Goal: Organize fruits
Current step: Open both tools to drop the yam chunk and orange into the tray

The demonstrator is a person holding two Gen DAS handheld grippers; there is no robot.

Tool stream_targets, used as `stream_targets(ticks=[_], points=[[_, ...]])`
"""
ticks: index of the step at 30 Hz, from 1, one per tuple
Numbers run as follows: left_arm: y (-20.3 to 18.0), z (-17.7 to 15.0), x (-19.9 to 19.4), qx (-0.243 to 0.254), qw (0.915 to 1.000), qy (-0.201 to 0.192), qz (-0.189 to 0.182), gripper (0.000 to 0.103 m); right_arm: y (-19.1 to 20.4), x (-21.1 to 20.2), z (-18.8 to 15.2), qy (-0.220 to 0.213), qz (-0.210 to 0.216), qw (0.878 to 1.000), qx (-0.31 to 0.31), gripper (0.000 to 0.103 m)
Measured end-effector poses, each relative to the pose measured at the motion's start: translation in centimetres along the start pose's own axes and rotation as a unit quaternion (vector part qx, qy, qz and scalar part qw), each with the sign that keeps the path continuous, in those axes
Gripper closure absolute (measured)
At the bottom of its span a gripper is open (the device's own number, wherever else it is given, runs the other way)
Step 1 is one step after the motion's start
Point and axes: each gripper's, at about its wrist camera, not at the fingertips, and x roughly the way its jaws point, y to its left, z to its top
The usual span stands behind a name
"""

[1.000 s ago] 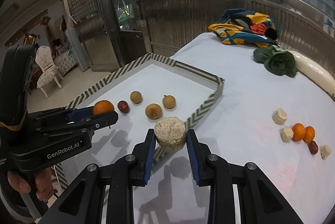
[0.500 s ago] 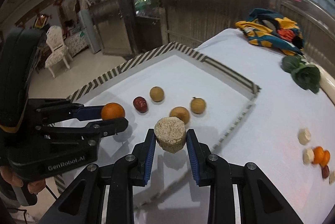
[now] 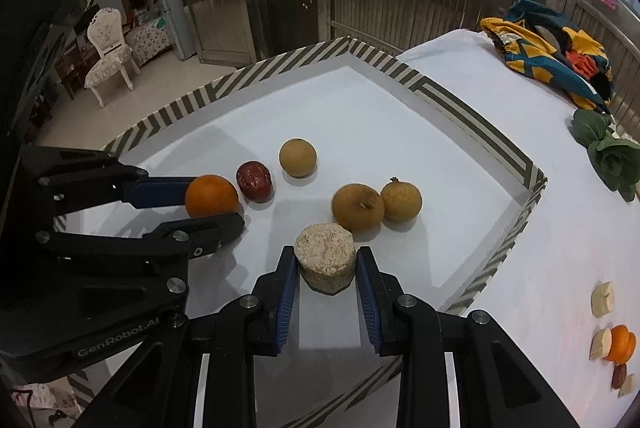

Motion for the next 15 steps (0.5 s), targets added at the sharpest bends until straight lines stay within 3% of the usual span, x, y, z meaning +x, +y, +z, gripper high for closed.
stream_targets(ticks=[9, 11, 13, 15], points=[[0.4, 0.3, 0.1, -0.014, 0.9999, -0.006, -0.008, 0.069, -0.2, -0.6, -0.3, -0.016, 0.011, 1.0, 0.016, 0.073], [0.3, 0.3, 0.2, -0.013, 0.9998, -0.009, -0.014, 0.063, 0.0, -1.2, -0.6, -0.021, 0.01, 1.0, 0.02, 0.072], [0.3, 0.1, 0.0, -0.017, 0.9996, -0.013, -0.017, 0.049, -0.1, -1.9, -0.8, -0.029, 0.005, 0.999, 0.025, 0.071], [0.5, -0.1, -0.6, -0.027, 0.999, -0.033, -0.014, 0.049, -0.4, -3.1, -1.4, -0.042, 0.008, 0.998, 0.037, 0.07]])
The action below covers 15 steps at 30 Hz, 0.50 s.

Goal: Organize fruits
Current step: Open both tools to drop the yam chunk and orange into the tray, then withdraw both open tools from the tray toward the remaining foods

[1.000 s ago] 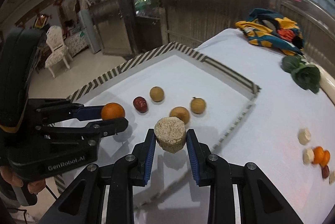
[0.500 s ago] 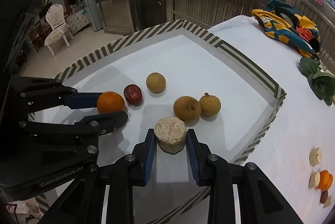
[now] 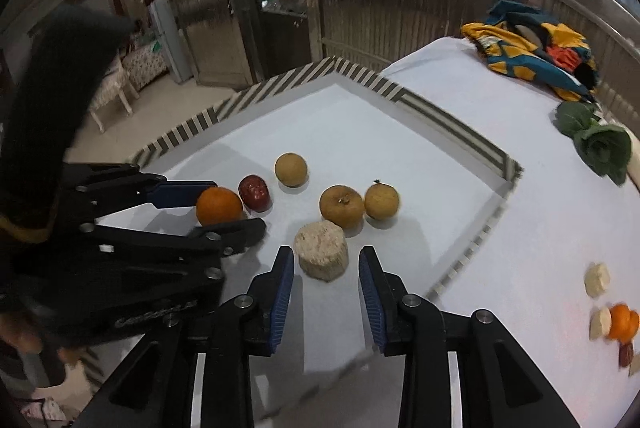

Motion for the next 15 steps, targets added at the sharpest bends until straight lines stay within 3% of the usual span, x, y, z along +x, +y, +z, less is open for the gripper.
stream_targets(ticks=[5, 10, 15], points=[[0.3, -0.5, -2.5, -0.029, 0.9985, -0.045, -0.01, 0.047, -1.5, -4.7, -1.8, -0.058, 0.011, 0.997, 0.045, 0.064], [-1.5, -1.3, -5.0, -0.03, 0.9954, -0.088, -0.023, 0.047, -3.2, -6.8, -3.4, -0.072, 0.002, 0.995, 0.073, 0.063], [-4.3, -1.8, -6.4, -0.012, 0.9938, -0.105, -0.035, 0.047, -5.6, -9.4, -5.9, -0.085, -0.021, 0.99, 0.113, 0.063]])
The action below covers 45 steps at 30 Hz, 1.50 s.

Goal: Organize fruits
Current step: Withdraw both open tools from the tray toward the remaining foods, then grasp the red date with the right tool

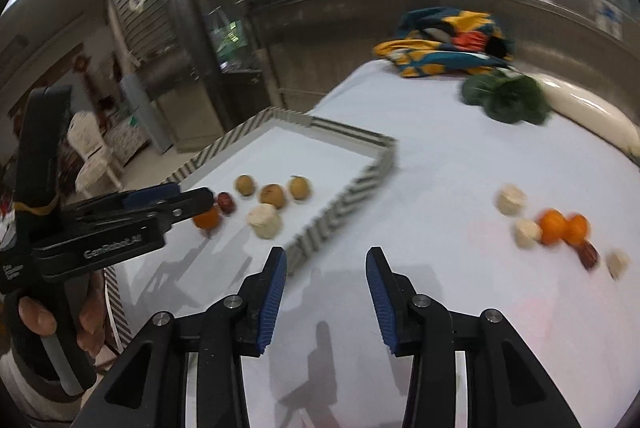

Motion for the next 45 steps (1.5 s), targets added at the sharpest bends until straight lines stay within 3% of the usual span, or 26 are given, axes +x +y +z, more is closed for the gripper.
stream_targets(ticks=[18, 26, 35, 41, 45], points=[[-13.8, 0.7, 0.3, 0.075, 0.9918, -0.031, -0.099, 0.047, -10.8, -7.9, -4.5, -0.04, -0.076, 0.992, 0.089, 0.058], [-17.4, 1.6, 2.7, 0.083, 0.9917, -0.039, -0.09, 0.047, -15.0, -9.1, -4.2, -0.065, -0.104, 0.986, 0.117, 0.058], [-18.8, 2.8, 6.4, 0.085, 0.9919, -0.008, -0.094, 0.047, -18.1, -6.9, -3.0, -0.049, -0.121, 0.987, 0.093, 0.058], [-19.1, 2.1, 9.3, 0.086, 0.9911, 0.028, -0.097, 0.047, -20.0, -3.5, -2.4, -0.012, -0.135, 0.989, 0.062, 0.058], [-19.2, 1.9, 10.5, 0.086, 0.99, 0.047, -0.101, 0.047, -20.7, -1.5, -1.7, 0.009, -0.118, 0.992, 0.047, 0.058]])
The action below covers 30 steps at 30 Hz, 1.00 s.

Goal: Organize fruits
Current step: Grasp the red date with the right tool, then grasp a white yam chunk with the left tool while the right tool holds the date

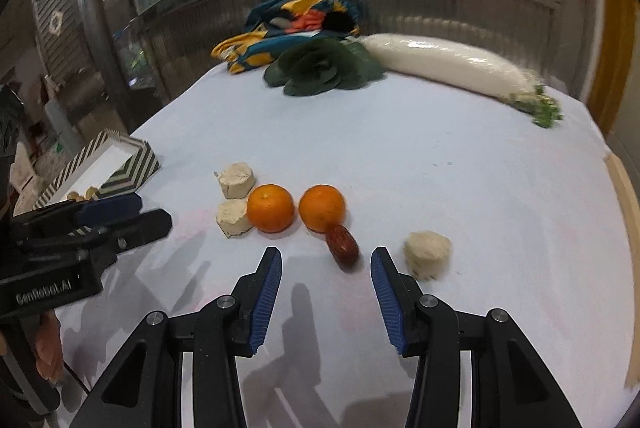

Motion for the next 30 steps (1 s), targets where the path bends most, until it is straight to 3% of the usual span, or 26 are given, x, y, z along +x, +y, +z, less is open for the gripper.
stream_targets(ticks=[1, 3, 6, 19, 30], points=[[-0.1, 0.0, 0.2, 0.001, 1.0, 0.004, -0.004, 0.047, 0.0, 0.6, 0.2, 0.005, -0.002, 1.0, -0.006, 0.058], [-0.3, -0.1, 0.4, 0.004, 0.9999, 0.01, -0.009, 0.047, -0.1, 1.8, 0.5, 0.015, -0.009, 1.0, -0.013, 0.073], [-1.0, -0.1, 0.9, 0.017, 0.9996, 0.02, -0.011, 0.047, -0.4, 2.6, 0.7, 0.029, -0.004, 0.999, -0.012, 0.086], [-3.7, 1.4, 4.5, 0.035, 0.9977, 0.057, -0.004, 0.047, -2.0, 1.0, -0.3, 0.024, 0.024, 0.999, 0.019, 0.086], [-4.6, 1.5, 5.5, 0.067, 0.9967, 0.041, 0.021, 0.044, -2.2, 1.0, -0.4, 0.029, 0.029, 0.999, 0.021, 0.086]])
